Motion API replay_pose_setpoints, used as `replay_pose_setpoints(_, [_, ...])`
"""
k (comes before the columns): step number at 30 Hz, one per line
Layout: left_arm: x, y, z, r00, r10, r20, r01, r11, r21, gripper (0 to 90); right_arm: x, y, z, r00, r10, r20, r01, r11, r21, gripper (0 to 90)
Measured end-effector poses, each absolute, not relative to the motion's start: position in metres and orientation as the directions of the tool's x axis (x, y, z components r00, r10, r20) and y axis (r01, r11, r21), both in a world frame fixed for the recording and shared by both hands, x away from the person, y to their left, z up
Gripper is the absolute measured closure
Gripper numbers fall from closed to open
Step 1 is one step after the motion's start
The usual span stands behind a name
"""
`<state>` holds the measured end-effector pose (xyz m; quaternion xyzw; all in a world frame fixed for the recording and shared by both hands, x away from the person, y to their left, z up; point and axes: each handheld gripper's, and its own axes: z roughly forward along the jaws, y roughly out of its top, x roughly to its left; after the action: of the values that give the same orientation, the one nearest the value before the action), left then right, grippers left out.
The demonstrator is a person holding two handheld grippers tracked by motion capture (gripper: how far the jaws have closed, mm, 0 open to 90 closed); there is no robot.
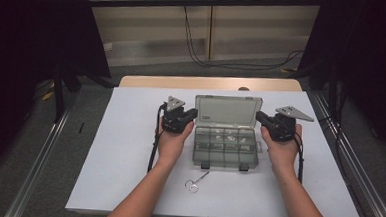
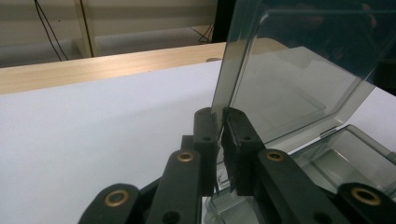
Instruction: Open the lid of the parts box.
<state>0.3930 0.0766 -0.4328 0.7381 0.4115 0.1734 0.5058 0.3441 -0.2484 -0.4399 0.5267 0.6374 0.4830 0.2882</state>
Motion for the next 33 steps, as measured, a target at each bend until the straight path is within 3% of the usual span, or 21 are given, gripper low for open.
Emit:
replay_pose_setpoints(7, [0.4,0.076,-0.443,0.591,0.786,-0.181,0.469,-0.152,0.87,83.6,0.35,-0.249,-0.442,-0.269,0.947,0.175,0.41,-0.052,0.911,85.7])
replay_pose_setpoints(15, [0.411,0.082,-0.456,0.597,0.755,-0.27,0.53,-0.119,0.84,84.0,0.358,-0.251,-0.451,-0.257,0.946,0.2,0.439,-0.07,0.896,86.6])
replay_pose_setpoints(22, [0.418,0.086,-0.467,0.582,0.737,-0.344,0.582,-0.082,0.809,89.7,0.366,-0.253,-0.466,-0.247,0.938,0.242,0.509,-0.087,0.856,86.0])
replay_pose_setpoints(23, [0.42,0.087,-0.469,0.591,0.729,-0.346,0.589,-0.097,0.802,90.0,0.368,-0.254,-0.468,-0.246,0.938,0.247,0.517,-0.088,0.851,86.0])
replay_pose_setpoints(25, [0.423,0.081,-0.475,0.647,0.62,-0.444,0.625,-0.098,0.774,90.0,0.37,-0.254,-0.473,-0.248,0.932,0.265,0.535,-0.096,0.839,87.4])
replay_pose_setpoints(28, [0.418,0.067,-0.474,0.664,0.657,-0.356,0.595,-0.177,0.784,90.0,0.374,-0.25,-0.48,-0.265,0.923,0.278,0.565,-0.086,0.821,86.7])
replay_pose_setpoints(31, [0.417,0.063,-0.472,0.655,0.637,-0.405,0.606,-0.124,0.786,88.9,0.374,-0.25,-0.484,-0.249,0.923,0.294,0.579,-0.102,0.809,85.5])
replay_pose_setpoints(33, [0.414,0.066,-0.467,0.675,0.659,-0.332,0.564,-0.17,0.808,87.3,0.372,-0.251,-0.485,-0.258,0.92,0.295,0.571,-0.101,0.815,85.6])
